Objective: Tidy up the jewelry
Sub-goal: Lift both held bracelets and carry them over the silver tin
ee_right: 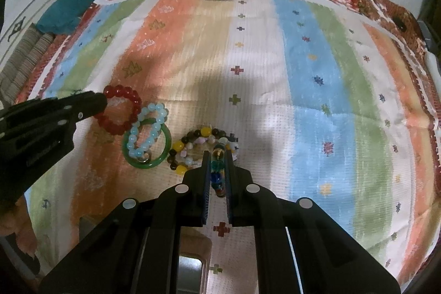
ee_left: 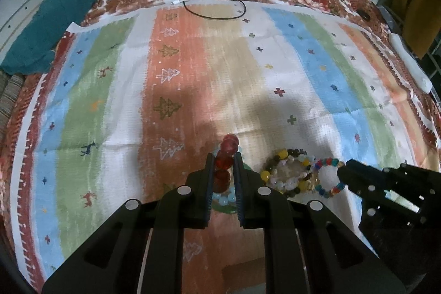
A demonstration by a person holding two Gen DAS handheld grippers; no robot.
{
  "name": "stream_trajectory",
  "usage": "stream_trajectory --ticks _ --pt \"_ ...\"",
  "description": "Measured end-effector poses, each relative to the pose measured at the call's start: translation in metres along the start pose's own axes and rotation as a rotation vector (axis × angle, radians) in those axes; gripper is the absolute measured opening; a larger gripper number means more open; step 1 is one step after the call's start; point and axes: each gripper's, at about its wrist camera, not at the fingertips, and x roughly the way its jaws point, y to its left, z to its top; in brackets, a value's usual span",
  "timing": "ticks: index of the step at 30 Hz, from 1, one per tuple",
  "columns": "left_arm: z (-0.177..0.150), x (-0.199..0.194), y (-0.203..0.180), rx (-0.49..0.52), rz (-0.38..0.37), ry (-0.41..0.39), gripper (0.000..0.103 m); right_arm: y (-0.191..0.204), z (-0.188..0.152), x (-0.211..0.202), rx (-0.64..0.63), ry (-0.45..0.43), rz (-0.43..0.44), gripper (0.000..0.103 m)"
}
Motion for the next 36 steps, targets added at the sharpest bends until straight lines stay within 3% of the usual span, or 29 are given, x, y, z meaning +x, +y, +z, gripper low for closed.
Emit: stream_trajectory --ticks 24,36 --pt "-0.036 -0.069 -0.017 0.028 0.005 -0.107 0.013 -0.006 -0.027 -0.058 -0.014 -0.117 -0.01 0.01" --pt "-0.06 -0.093 -0.022 0.03 -0.028 -0.135 0.013 0.004 -0.045 -0.078 -0.044 -0.154 0.012 0.01"
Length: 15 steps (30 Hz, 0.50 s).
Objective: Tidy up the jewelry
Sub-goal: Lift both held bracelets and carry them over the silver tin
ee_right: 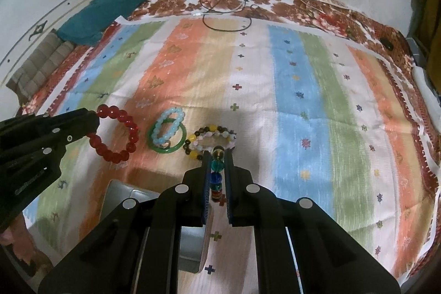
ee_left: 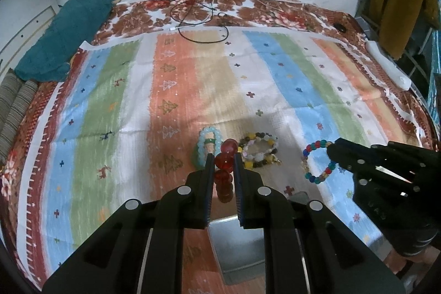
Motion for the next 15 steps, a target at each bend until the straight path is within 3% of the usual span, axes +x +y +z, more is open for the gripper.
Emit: stream_trajectory --ticks 15 --pt "-0.028 -0.027 -0.009 0.013 -0.024 -0.026 0.013 0.011 -0.017 -0.022 -0.022 -0.029 0.03 0.01"
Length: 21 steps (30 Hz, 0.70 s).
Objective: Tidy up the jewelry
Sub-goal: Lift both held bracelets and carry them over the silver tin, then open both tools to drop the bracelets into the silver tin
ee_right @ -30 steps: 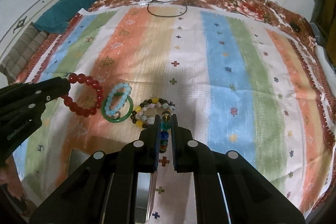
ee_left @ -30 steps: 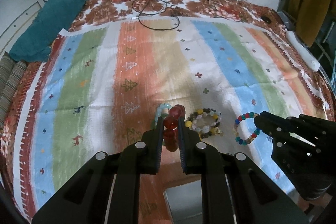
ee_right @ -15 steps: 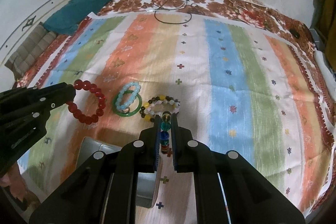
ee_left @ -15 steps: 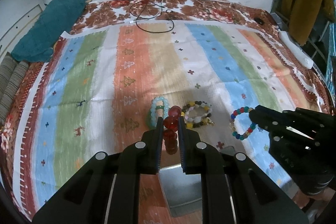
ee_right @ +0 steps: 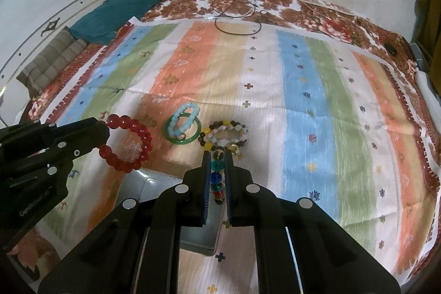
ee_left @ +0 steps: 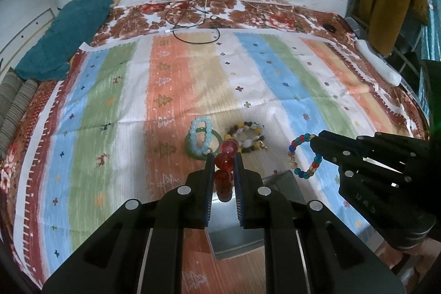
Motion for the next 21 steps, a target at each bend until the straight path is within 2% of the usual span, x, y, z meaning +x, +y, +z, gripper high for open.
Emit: stream_trajectory --ticks 13,21 --pt "-0.021 -0.015 -0.002 -0.003 -0.011 -0.009 0.013 0.011 -0.02 -0.015 -0.022 -0.006 0.032 0.01" --pt "-0.023 -0.013 -0.005 -0.01 -0.026 0.02 0.013 0.012 -0.023 -0.013 -0.011 0.012 0.059 0.011"
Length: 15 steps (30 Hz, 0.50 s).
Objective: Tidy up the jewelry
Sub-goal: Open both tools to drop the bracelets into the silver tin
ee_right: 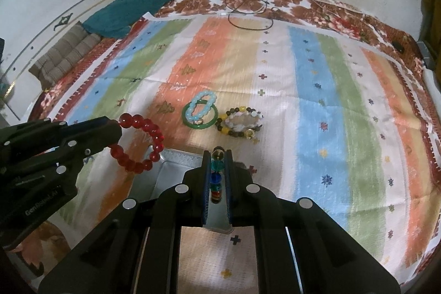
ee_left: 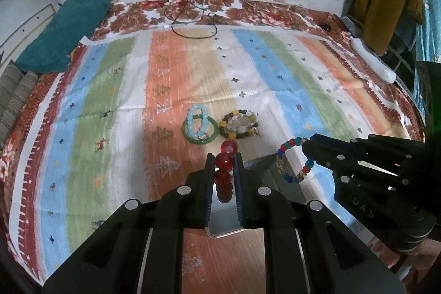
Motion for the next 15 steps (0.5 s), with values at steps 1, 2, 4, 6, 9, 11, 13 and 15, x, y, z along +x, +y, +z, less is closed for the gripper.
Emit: stream_trajectory --ticks 1,2,4,6,9,11,13,15 --pt "0.0 0.003 0.0 0.001 -0.006 0.015 0.014 -0.001 0.0 0.002 0.008 0.007 -0.004 0.011" --pt "0.0 0.004 0.0 -0.003 -0.002 0.02 0.015 -0.002 0.0 0.003 0.014 0.013 -0.006 0.011" --pt "0.001 0.003 0.002 -0.008 0.024 0.005 0.022 -0.005 0.0 0.006 0.032 0.025 -0.014 0.015" --pt "0.002 0.002 0.005 -0.023 0.03 -0.001 0.031 -0.009 0.001 0.007 0.043 0.03 -0.026 0.031" --pt "0.004 0.005 0.013 -0.044 0.047 0.008 0.031 -0.014 0.002 0.01 0.059 0.038 -0.04 0.034" --pt "0.005 0.008 0.018 -0.056 0.052 0.018 0.033 -0.018 0.004 0.013 0.07 0.05 -0.048 0.034" --pt "0.006 0.011 0.024 -0.071 0.061 0.025 0.037 -0.023 0.005 0.017 0.083 0.059 -0.053 0.034" --pt "0.01 0.015 0.03 -0.084 0.07 0.031 0.039 -0.027 0.007 0.021 0.091 0.068 -0.061 0.034"
